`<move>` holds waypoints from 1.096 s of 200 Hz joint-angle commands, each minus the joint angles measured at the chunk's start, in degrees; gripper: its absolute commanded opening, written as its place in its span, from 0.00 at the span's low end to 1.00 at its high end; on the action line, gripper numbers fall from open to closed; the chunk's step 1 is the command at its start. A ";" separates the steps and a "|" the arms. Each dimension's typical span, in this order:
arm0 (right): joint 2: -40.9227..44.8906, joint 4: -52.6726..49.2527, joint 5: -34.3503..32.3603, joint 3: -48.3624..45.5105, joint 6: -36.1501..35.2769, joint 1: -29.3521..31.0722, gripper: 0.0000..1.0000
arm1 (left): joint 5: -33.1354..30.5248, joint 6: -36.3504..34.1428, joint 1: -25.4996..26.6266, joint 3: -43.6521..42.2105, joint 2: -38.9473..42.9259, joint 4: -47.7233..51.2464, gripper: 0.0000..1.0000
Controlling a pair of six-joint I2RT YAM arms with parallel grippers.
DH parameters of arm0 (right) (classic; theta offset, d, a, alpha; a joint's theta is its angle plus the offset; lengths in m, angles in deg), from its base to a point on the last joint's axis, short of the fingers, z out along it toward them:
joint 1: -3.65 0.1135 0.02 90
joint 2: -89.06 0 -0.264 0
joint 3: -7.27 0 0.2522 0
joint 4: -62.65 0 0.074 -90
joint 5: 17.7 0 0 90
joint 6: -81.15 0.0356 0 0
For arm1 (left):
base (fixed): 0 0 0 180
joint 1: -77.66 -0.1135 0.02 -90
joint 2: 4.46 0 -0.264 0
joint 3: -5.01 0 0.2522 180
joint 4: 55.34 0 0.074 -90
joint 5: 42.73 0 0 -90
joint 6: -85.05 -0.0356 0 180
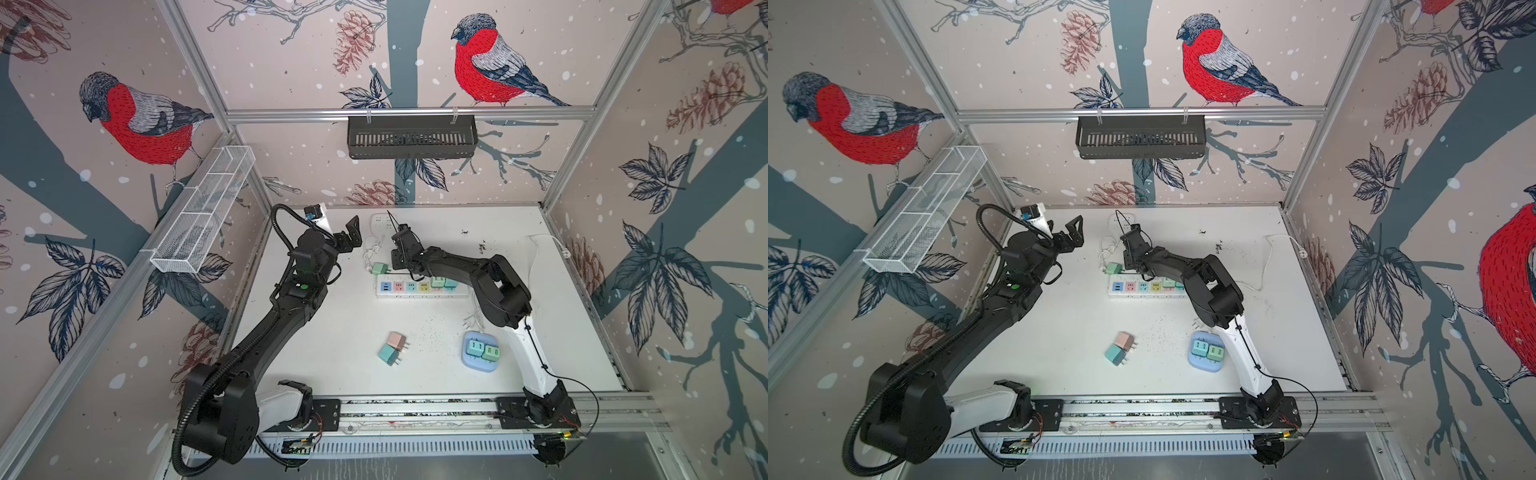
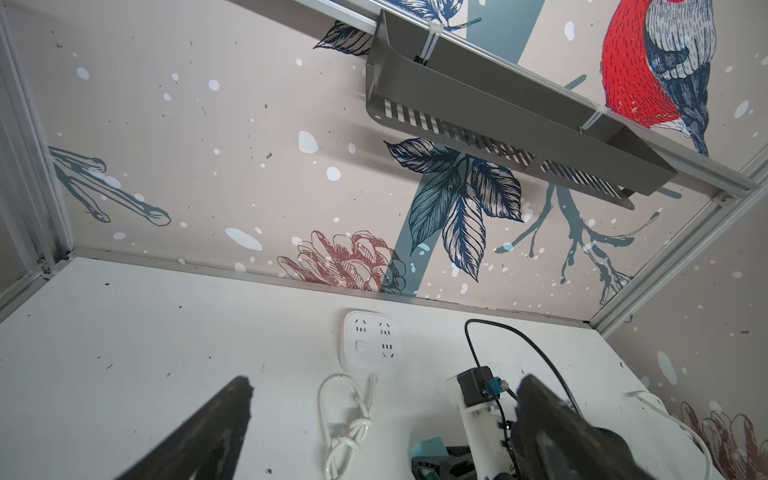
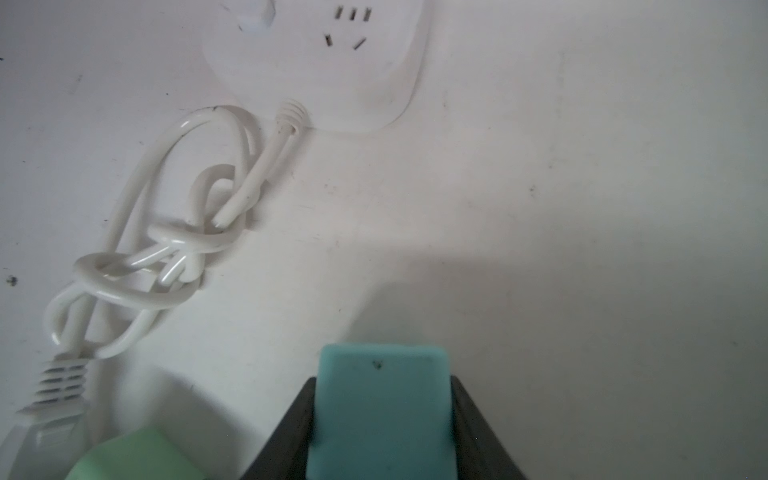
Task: Insert the plug
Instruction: 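Lift the teal adapter with the right gripper toward the left gripper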
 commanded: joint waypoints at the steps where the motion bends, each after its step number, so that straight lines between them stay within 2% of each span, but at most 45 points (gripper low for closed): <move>1: 4.35 2.13 -0.88 -2.21 -0.40 0.57 0.34 | 0.86 0.40 -0.03 -0.54 0.76 -1.53 0.98; 49: 18.43 7.64 -5.08 -14.50 -2.49 2.76 0.31 | 4.67 -0.12 0.03 -0.65 0.85 -2.05 0.99; 85: 31.74 14.23 -8.89 -27.49 -4.46 3.73 0.28 | 14.37 -2.51 0.00 -0.64 2.95 -1.37 0.99; 107: 40.24 18.36 -11.09 -35.95 -5.88 4.18 0.25 | 20.51 -4.57 0.10 -2.77 4.53 -4.62 0.99; 143: 54.38 26.91 -13.55 -48.74 -10.43 5.01 0.24 | 26.67 -6.89 1.26 -3.21 4.28 -7.49 0.92; 180: 67.51 34.52 -15.34 -60.28 -15.86 5.47 0.24 | 29.22 -12.27 6.74 1.44 3.27 -0.86 0.89; 219: 78.22 41.08 -14.87 -70.38 -20.36 5.69 0.23 | 34.24 -20.00 13.43 1.73 3.44 0.25 0.89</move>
